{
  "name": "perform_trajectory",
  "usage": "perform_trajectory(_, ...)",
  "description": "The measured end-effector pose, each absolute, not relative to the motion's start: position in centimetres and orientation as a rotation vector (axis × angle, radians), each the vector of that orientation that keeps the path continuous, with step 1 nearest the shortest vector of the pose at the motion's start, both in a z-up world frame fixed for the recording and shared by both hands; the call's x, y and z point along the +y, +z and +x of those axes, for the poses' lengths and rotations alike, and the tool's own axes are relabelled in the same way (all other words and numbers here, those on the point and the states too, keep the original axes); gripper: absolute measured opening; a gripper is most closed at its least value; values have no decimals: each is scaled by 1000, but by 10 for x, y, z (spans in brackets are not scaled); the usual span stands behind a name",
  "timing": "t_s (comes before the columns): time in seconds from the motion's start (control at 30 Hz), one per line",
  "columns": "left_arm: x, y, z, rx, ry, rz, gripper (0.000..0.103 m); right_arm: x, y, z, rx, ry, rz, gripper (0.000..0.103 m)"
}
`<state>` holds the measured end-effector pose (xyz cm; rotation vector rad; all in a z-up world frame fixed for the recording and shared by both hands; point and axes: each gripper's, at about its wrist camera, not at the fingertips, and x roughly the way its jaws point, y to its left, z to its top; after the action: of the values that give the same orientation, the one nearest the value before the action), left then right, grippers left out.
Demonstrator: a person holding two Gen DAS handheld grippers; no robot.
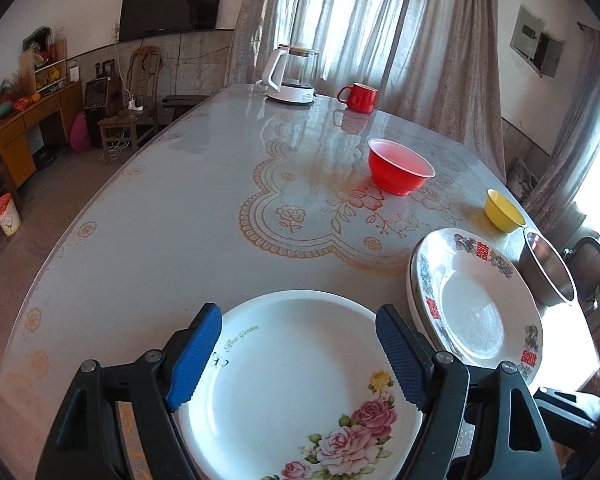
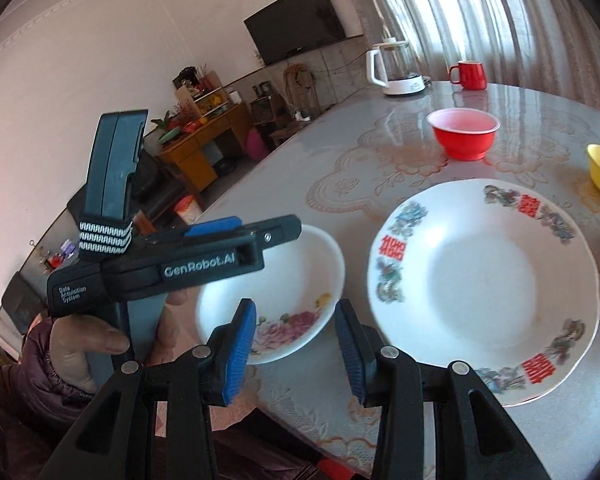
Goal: Organize plates and bowls
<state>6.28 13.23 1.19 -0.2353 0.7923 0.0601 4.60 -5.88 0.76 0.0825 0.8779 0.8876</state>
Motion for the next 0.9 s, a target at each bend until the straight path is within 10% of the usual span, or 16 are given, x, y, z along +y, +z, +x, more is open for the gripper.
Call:
perform_trajectory(0.43,210,-7,43,805,96,-386,71,-44,-23,55,1005,869,129,41)
perform_trajectory(0.57,211,-17,38,837,46,-352,45,-37,-28,57,1007,832,89,41)
perform_trajectory(0.9,203,-32,39,876,-54,-343,45,-29,-42,72,1028,780,99,30)
